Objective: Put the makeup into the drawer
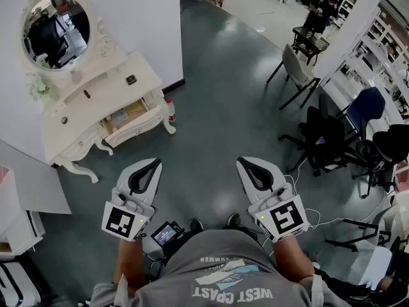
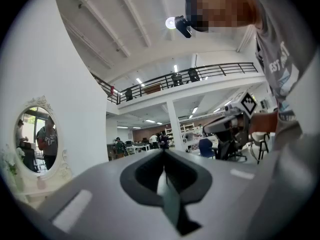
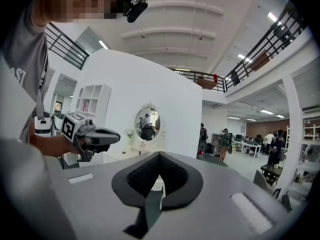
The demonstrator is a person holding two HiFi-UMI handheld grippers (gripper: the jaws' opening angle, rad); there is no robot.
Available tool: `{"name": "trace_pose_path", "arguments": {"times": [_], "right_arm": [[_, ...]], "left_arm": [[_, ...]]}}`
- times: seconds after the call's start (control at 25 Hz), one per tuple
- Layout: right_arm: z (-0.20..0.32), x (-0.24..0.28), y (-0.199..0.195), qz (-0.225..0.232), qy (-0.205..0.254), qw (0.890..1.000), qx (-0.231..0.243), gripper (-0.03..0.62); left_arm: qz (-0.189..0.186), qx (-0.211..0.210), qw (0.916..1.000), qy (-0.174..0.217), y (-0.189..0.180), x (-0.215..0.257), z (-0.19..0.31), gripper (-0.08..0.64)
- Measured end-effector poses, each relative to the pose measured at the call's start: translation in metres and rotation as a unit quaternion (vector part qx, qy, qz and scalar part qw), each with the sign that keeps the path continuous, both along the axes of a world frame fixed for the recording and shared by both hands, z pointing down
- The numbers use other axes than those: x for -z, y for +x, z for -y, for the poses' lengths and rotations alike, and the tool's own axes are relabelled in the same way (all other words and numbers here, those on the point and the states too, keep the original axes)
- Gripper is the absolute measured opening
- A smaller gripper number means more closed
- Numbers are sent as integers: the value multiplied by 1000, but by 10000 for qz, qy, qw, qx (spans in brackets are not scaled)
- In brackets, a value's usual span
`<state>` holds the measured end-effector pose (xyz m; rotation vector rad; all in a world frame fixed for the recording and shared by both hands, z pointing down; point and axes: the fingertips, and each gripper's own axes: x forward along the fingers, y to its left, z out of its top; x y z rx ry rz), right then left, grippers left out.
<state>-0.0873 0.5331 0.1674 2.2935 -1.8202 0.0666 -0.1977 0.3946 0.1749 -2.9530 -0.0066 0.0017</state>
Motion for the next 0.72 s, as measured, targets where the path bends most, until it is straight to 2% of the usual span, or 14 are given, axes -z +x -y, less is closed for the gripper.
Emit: {"name": "trace_pose_path", "arguments": {"times": [0.72], "right_arm": [[39,-3,-7,73,-11,10000,-30,0]], "left_arm": [[-21,-7,10000,-51,-10,-6,38,2]]}}
